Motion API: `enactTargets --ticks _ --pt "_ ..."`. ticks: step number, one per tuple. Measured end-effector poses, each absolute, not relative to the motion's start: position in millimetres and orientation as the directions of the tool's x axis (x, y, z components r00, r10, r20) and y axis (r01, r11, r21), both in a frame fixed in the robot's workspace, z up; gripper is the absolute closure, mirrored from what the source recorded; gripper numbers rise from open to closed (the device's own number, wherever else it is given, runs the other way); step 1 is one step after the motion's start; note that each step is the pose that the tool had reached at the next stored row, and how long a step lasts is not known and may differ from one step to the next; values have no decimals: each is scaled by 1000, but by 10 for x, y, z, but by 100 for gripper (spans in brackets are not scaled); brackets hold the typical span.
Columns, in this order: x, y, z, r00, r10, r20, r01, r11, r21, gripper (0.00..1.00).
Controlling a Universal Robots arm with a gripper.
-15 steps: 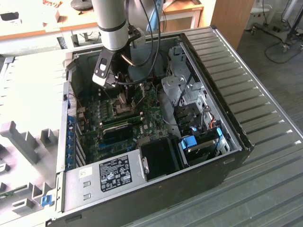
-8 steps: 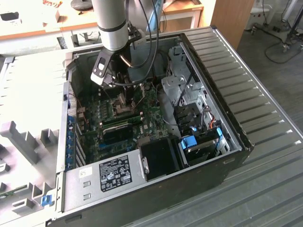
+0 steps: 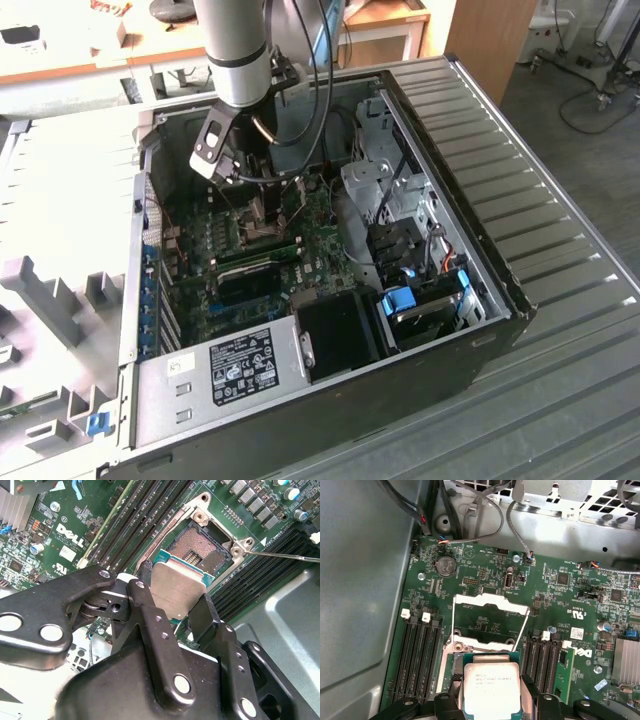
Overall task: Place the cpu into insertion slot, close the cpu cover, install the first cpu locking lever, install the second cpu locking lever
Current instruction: 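Place the cpu into insertion slot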
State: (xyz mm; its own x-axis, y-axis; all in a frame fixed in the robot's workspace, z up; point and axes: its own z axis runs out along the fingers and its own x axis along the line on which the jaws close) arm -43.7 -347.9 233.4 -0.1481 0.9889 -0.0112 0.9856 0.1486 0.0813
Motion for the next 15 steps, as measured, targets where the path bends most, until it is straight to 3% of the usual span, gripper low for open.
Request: enactTargets --ticks 9,15 --pt "-437 -3479 2333 -143 990 -11 986 144 81 46" --pt "-437 -3479 2324 -44 999 -11 996 45 81 46"
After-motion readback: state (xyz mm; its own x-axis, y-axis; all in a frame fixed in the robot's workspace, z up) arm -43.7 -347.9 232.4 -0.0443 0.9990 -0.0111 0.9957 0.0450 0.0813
